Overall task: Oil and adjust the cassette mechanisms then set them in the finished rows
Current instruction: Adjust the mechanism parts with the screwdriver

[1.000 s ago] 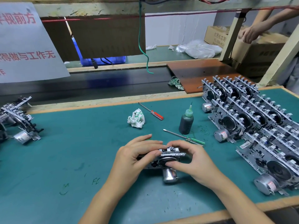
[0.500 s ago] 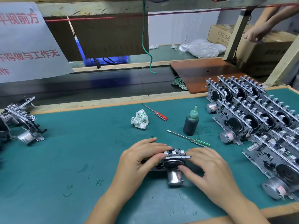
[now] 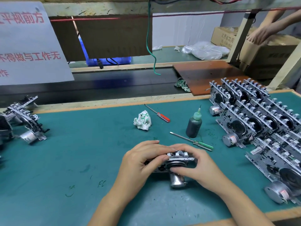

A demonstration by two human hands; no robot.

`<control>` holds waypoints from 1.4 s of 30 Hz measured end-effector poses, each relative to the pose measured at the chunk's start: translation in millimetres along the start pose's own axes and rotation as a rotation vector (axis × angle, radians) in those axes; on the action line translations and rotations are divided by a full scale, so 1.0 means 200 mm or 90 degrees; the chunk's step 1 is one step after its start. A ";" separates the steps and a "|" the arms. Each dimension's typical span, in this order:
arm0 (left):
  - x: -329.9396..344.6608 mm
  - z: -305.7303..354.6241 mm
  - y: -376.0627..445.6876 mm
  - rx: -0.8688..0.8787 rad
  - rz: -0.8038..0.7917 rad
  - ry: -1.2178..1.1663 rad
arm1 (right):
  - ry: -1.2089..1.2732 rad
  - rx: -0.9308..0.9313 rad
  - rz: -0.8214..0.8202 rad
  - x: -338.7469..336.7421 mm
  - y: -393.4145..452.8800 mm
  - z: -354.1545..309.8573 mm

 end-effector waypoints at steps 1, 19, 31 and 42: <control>0.00 0.00 0.00 0.000 0.002 -0.002 | 0.016 -0.002 0.006 0.00 0.00 0.00; -0.01 0.03 -0.02 0.053 0.015 -0.024 | -0.047 -0.006 0.034 0.02 -0.06 -0.02; -0.01 0.01 -0.01 -0.009 -0.013 -0.012 | -0.547 -0.155 0.235 0.02 -0.14 0.03; -0.14 0.03 0.03 0.047 -0.007 0.098 | -0.712 -0.269 0.052 -0.03 0.00 -0.31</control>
Point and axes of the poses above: each hand's wrist, its own y-axis towards the middle knuckle, its own x-axis out of the palm, z = x × y, the point moved 2 cm from there along y, towards the middle knuckle, and after that the axes turned 5 degrees about x, right-handed, at the moved point
